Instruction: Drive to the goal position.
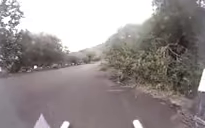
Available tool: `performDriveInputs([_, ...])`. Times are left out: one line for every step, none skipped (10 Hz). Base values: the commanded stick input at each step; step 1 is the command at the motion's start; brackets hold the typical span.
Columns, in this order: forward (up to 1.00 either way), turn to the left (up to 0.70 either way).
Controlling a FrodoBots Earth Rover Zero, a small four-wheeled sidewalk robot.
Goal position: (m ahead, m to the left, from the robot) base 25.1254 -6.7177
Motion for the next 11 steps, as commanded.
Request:
performDriveInputs([0.50, 0.00])
performDriveInputs([0.50, 0.00])
performDriveInputs([0.50, 0.00])
performDriveInputs([0.50, 0.00])
performDriveInputs([0.50, 0.00])
performDriveInputs([0.50, 0.00])
performDriveInputs([0.50, 0.22])
performDriveInputs([0.50, 0.47])
performDriveInputs([0.50, 0.43])
performDriveInputs([0.50, 0.01])
performDriveInputs([0.50, 0.00])
